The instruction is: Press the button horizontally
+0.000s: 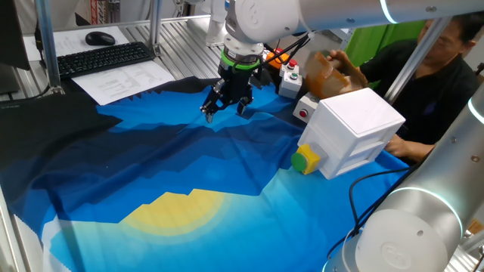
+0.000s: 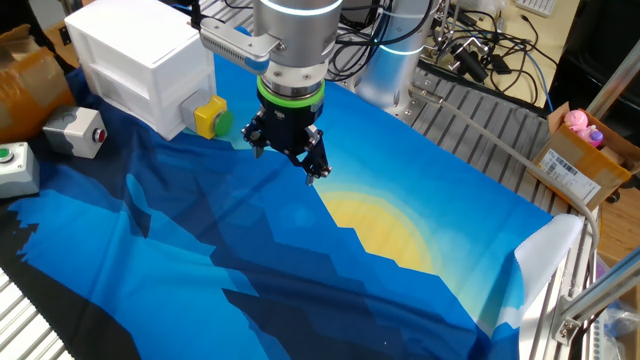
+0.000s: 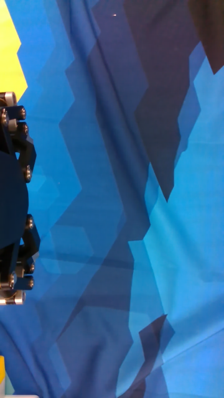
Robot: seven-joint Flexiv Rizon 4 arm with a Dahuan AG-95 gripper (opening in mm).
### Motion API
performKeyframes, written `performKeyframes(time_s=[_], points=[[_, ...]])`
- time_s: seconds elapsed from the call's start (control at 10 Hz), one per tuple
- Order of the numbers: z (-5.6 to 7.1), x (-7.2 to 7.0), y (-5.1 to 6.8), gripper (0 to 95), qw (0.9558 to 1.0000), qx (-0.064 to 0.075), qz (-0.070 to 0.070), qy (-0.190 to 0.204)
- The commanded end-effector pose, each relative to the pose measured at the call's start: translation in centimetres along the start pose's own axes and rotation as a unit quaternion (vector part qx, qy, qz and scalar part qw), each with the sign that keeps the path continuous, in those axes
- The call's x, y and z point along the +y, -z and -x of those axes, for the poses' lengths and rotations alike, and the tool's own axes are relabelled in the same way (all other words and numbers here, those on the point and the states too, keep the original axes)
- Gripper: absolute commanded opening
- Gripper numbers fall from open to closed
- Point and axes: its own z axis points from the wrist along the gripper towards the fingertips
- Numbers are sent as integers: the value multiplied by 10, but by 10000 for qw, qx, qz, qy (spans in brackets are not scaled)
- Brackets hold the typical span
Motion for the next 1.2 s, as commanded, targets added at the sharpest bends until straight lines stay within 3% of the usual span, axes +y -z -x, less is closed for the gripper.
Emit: performKeyframes(time_s=[0.1, 0.4, 1.2], points=[[-1, 0, 0, 0, 9946, -83, 152, -1028], [-17, 4, -10, 0, 9947, -93, 131, -1014], [-20, 4, -13, 0, 9951, -87, 104, -984]])
